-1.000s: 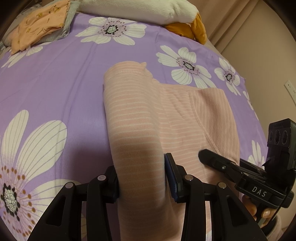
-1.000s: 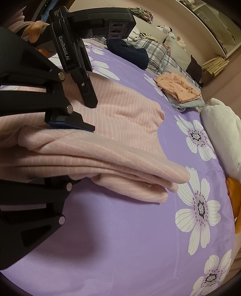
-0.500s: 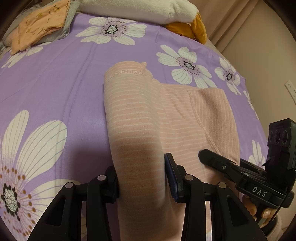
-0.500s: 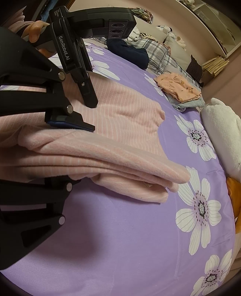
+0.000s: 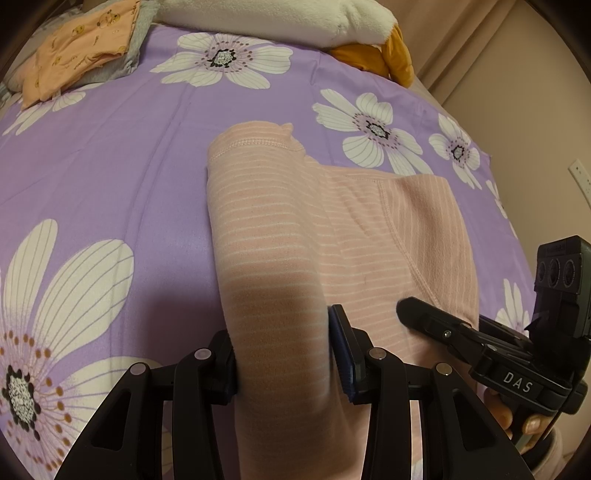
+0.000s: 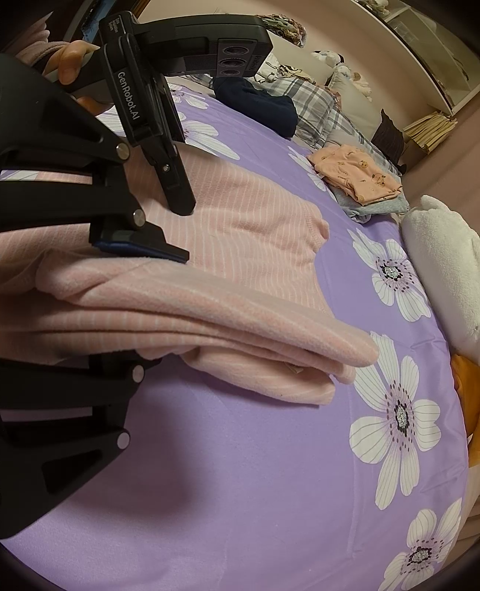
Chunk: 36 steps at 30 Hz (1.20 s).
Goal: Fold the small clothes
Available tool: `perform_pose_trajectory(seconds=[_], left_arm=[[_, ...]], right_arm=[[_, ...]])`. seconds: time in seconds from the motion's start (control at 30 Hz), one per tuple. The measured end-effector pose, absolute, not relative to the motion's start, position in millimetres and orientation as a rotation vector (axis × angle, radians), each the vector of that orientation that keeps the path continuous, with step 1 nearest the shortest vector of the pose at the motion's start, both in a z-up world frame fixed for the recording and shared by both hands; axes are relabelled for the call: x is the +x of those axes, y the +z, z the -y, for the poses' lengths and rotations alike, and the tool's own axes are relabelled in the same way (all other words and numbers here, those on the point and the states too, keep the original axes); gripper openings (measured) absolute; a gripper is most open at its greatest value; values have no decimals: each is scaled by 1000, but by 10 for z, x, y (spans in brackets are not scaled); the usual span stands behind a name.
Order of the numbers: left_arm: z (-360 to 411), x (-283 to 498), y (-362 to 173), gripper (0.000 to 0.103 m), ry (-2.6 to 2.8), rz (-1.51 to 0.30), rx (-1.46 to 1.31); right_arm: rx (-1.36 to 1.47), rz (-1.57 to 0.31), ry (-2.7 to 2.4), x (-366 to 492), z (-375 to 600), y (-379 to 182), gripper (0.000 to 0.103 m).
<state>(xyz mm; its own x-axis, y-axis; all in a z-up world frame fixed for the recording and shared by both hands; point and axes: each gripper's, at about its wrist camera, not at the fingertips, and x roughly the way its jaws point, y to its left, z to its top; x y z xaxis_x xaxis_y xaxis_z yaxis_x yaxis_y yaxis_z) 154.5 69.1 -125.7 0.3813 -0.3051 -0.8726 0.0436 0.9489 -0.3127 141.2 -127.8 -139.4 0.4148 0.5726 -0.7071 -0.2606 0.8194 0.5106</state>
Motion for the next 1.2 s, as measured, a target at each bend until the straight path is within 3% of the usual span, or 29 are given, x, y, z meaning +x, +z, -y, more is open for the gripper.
perform_pose_trajectory(seconds=[1.2], left_arm=[[-808,1204,-1220,47,-220,-1153,-227]], right_arm=[[360,-1020,477,1343,1558,-1372,47]])
